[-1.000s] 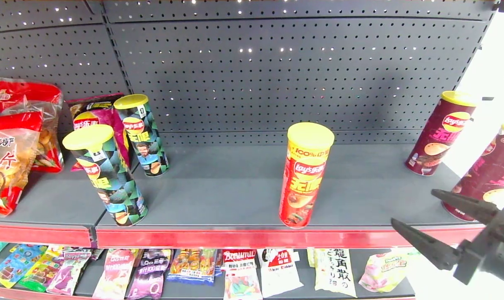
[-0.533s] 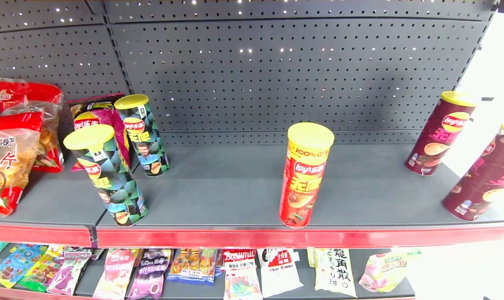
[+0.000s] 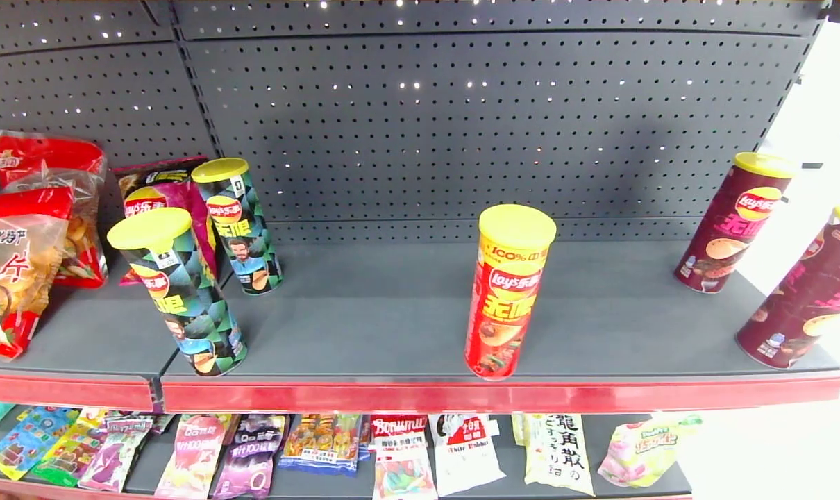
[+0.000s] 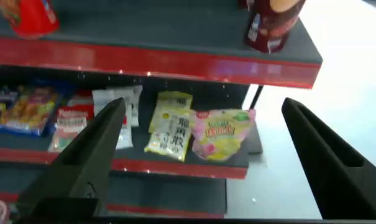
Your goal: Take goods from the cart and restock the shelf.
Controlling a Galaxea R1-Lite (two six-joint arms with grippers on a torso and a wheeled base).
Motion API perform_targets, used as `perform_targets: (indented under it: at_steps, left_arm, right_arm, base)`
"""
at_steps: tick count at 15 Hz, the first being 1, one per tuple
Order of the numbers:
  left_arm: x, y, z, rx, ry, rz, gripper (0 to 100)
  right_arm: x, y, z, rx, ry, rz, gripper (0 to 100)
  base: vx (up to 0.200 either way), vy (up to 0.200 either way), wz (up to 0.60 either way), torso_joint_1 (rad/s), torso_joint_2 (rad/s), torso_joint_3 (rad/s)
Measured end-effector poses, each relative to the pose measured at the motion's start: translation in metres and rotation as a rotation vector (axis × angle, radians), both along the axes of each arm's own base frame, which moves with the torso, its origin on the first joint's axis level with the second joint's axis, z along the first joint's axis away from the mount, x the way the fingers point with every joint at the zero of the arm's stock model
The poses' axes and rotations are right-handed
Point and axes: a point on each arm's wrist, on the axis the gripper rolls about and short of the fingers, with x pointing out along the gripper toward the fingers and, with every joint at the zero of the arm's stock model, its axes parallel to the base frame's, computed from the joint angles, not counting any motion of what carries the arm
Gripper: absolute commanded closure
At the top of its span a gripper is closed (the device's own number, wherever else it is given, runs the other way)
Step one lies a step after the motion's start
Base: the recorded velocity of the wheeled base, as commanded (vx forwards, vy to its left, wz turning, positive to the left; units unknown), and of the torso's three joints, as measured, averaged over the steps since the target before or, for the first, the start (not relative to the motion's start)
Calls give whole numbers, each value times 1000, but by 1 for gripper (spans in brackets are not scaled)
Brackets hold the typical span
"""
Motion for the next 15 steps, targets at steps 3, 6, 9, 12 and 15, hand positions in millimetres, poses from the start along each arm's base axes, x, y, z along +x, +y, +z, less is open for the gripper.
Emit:
perform_targets:
  at_steps: [3, 6, 9, 12, 15]
  left_arm:
    - [2, 1, 2, 4, 0, 56, 100]
    - [3, 1, 2, 9, 8, 64, 100]
    - [4, 1, 1, 10, 15, 63, 100]
    - [3, 1, 1, 9, 9, 63, 100]
    - [-1, 1, -1, 6, -2, 65, 100]
  right_arm:
    - [7, 0, -14, -12, 10, -169, 0]
    - [9, 2, -16, -23, 20, -198, 0]
    - [11, 8, -19, 63, -70, 98, 0]
    - [12, 6, -26, 117, -67, 18, 0]
    - [12, 6, -28, 52, -72, 9, 0]
  base:
    - [0, 0, 0, 0, 0, 0]
    - [0, 0, 0, 0, 0, 0]
    - [0, 0, 0, 0, 0, 0]
    - [0, 0, 0, 0, 0, 0]
    - [0, 0, 0, 0, 0, 0]
